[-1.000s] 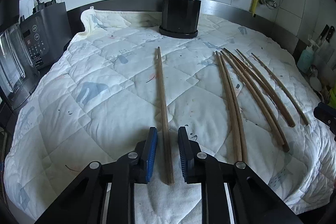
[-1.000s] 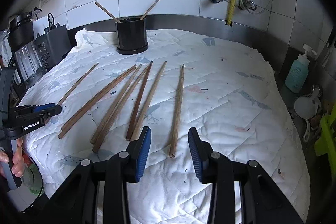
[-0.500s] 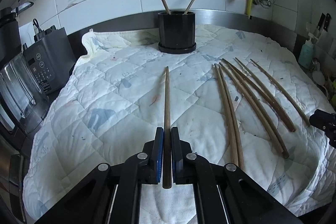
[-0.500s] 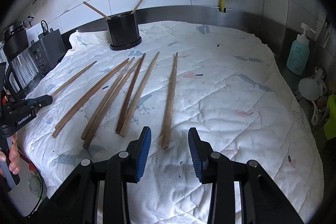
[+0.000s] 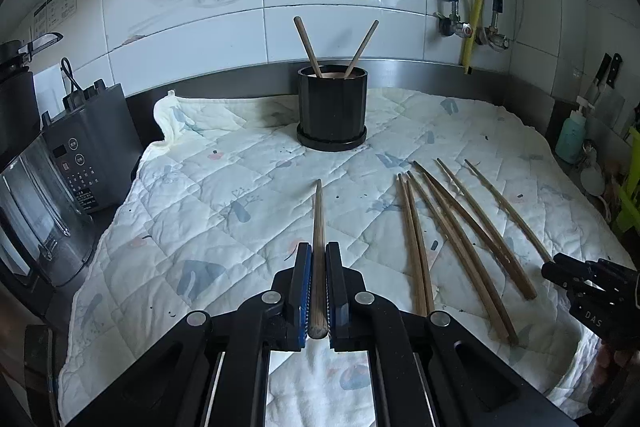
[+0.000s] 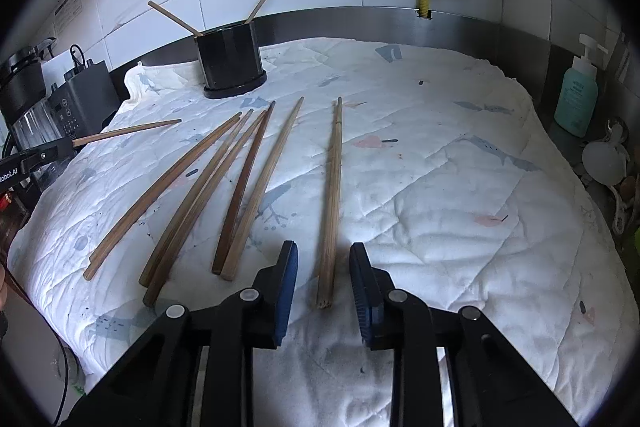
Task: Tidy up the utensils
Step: 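Grasp a chopstick with the right tool while the left tool holds its own, then lift both held chopsticks and carry them upright over the black cup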
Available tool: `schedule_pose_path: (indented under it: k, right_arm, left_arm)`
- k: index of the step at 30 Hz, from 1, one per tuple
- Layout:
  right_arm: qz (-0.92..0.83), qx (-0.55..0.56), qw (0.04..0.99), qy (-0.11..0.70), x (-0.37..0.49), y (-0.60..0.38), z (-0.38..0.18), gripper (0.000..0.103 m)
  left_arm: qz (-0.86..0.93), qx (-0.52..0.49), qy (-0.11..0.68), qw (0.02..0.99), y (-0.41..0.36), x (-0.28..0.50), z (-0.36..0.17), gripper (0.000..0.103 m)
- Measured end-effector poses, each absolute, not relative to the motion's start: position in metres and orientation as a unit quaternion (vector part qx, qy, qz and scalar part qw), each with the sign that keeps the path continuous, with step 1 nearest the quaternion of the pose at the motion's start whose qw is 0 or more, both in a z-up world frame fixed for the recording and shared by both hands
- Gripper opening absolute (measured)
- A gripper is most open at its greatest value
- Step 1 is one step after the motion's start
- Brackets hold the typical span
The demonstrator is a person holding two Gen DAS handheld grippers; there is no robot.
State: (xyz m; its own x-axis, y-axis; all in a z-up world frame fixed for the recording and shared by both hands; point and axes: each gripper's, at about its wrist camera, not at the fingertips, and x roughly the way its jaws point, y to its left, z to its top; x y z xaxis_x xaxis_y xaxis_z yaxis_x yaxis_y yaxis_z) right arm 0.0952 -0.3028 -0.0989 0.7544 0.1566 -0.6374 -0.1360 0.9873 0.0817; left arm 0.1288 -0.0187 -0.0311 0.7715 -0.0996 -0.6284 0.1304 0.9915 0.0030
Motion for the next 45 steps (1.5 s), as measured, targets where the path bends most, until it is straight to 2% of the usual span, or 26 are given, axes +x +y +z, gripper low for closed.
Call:
schedule_pose_path:
  k: [11, 22, 45]
  right_arm:
    - [0.053, -0.014, 0.947, 0.316, 0.103, -0.296, -0.104, 0.011]
    - [0.058, -0.04, 0.955, 0.289, 0.098, -0.292, -0.074, 0.01]
    - [0.109, -0.088, 0.957, 0.254, 0.144, -0.288, 0.006, 0.01]
  left_arm:
    - [-0.074, -0.007, 0.323, 0.944, -0.005, 0.132, -0.028, 0.006]
    - [-0.088, -0.039, 0.304, 0.948, 0.016, 0.133, -0.017, 0.006]
    - [-0.082, -0.005, 0.271, 0.959, 0.013, 0.176, 0.033, 0.006]
